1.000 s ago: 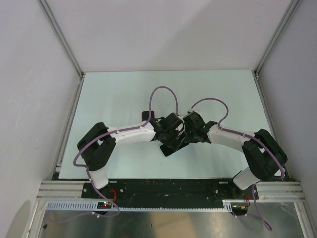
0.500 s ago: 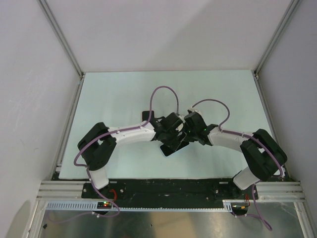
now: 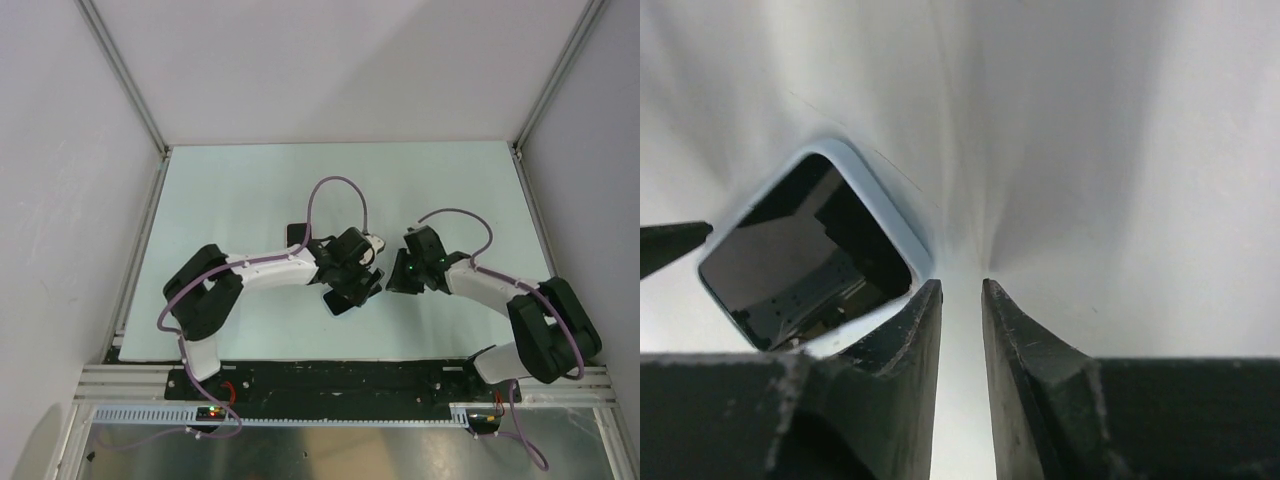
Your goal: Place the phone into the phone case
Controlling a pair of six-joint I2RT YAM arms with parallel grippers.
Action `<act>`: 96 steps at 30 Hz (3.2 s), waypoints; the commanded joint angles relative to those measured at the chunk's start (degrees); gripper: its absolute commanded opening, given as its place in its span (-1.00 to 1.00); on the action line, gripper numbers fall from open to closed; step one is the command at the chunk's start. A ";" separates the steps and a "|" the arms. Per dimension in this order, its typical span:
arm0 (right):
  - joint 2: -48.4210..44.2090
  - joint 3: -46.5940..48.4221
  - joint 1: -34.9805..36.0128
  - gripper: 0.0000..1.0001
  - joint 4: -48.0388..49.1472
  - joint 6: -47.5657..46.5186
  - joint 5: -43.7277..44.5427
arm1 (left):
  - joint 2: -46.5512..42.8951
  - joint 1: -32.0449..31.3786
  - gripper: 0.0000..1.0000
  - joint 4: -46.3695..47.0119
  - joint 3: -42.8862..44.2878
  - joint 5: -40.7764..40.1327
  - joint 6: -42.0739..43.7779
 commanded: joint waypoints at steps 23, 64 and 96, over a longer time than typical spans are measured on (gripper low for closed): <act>-22.07 -1.03 -11.80 -0.37 -11.38 -2.92 -8.13 | 5.09 -1.99 0.38 7.27 2.27 -5.08 4.92; -20.44 -2.44 -12.19 0.35 -10.06 -3.81 -5.93 | 9.66 8.49 0.88 -0.60 19.73 -30.43 -37.00; -30.39 0.71 -8.73 0.65 -6.45 -0.67 -1.85 | -43.46 8.66 0.99 0.19 -12.63 -29.89 -24.02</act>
